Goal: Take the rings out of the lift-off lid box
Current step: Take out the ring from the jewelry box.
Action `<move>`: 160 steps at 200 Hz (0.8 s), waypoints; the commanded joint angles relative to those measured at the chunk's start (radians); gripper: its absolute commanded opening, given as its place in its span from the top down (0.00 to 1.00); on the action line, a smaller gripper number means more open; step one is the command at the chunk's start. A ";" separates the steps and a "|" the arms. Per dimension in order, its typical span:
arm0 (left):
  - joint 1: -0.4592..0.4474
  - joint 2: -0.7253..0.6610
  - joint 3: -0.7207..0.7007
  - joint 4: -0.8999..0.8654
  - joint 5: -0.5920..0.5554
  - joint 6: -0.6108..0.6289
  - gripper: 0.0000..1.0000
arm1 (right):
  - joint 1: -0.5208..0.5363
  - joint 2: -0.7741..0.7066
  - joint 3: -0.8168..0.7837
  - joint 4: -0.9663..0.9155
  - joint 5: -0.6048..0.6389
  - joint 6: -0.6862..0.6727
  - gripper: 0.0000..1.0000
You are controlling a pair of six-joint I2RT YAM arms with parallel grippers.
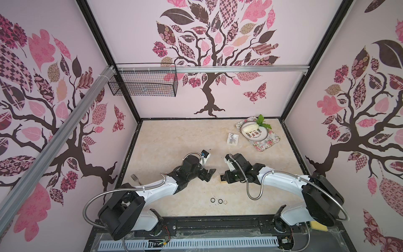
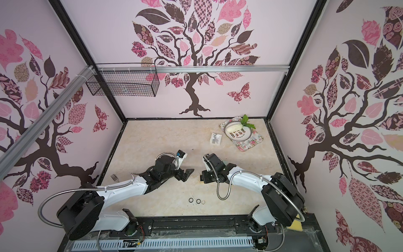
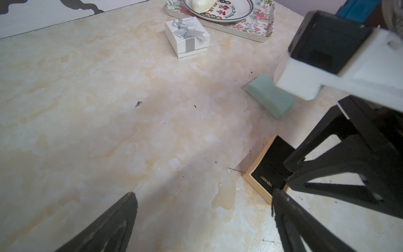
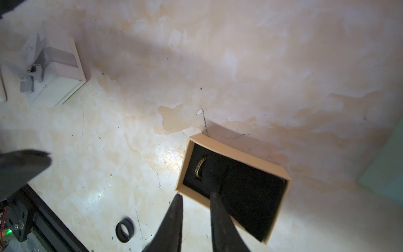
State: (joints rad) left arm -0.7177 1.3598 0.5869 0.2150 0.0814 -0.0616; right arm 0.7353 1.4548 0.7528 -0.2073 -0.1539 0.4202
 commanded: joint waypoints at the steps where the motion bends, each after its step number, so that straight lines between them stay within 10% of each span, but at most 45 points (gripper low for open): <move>1: 0.005 0.011 -0.015 0.022 0.014 -0.001 0.02 | 0.007 0.036 0.028 0.021 -0.014 0.014 0.76; 160: 0.012 0.002 -0.027 0.024 0.020 -0.002 0.02 | 0.012 0.109 0.059 0.050 -0.016 0.030 0.79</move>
State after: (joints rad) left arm -0.7120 1.3643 0.5869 0.2150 0.0921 -0.0616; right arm 0.7387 1.5532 0.7769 -0.1524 -0.1715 0.4305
